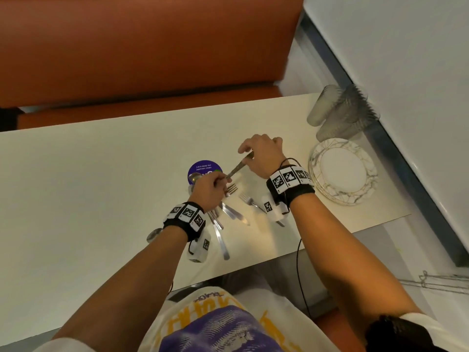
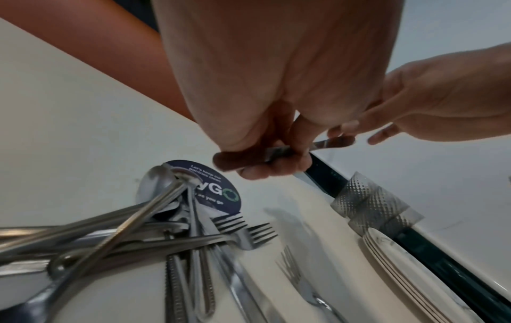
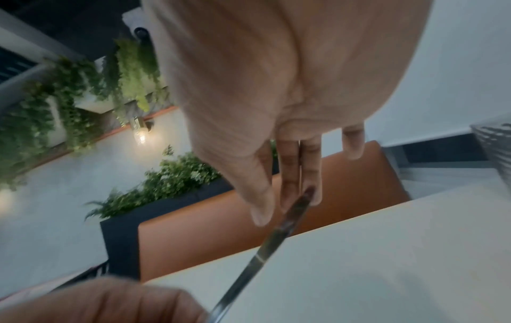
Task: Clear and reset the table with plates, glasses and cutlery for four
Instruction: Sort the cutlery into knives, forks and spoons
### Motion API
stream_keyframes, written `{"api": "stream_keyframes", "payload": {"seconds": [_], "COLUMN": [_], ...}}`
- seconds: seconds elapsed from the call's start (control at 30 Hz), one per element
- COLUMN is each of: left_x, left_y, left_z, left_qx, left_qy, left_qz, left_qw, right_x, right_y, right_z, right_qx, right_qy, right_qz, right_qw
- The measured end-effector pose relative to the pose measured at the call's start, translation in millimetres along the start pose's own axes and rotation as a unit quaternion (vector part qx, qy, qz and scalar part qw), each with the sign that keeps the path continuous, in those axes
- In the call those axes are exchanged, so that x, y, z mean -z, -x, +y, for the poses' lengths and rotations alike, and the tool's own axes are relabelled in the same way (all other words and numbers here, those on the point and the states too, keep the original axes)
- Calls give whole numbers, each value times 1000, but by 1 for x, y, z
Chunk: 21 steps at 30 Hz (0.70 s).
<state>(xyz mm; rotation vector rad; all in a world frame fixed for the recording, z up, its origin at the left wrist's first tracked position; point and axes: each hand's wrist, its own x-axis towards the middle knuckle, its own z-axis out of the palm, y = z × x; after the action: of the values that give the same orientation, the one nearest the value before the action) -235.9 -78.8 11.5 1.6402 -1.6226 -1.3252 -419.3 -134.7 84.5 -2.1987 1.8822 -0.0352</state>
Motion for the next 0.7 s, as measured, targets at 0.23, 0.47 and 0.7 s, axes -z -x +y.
{"api": "stream_keyframes", "payload": {"seconds": [0.23, 0.47, 0.7], "left_x": [14, 19, 23], "left_y": [6, 9, 7], "left_z": [-16, -31, -27], "left_qx": [22, 33, 111], "left_qy": [22, 86, 283], "left_qz": [43, 45, 31], "left_qw": [999, 995, 952], "right_x": [-24, -33, -44], "right_y": [-8, -20, -40], "right_z": [10, -7, -29], "right_qx": [-54, -95, -117], "right_qy": [-217, -425, -495], "right_qz": [44, 23, 8], "right_qw": [974, 900, 861]}}
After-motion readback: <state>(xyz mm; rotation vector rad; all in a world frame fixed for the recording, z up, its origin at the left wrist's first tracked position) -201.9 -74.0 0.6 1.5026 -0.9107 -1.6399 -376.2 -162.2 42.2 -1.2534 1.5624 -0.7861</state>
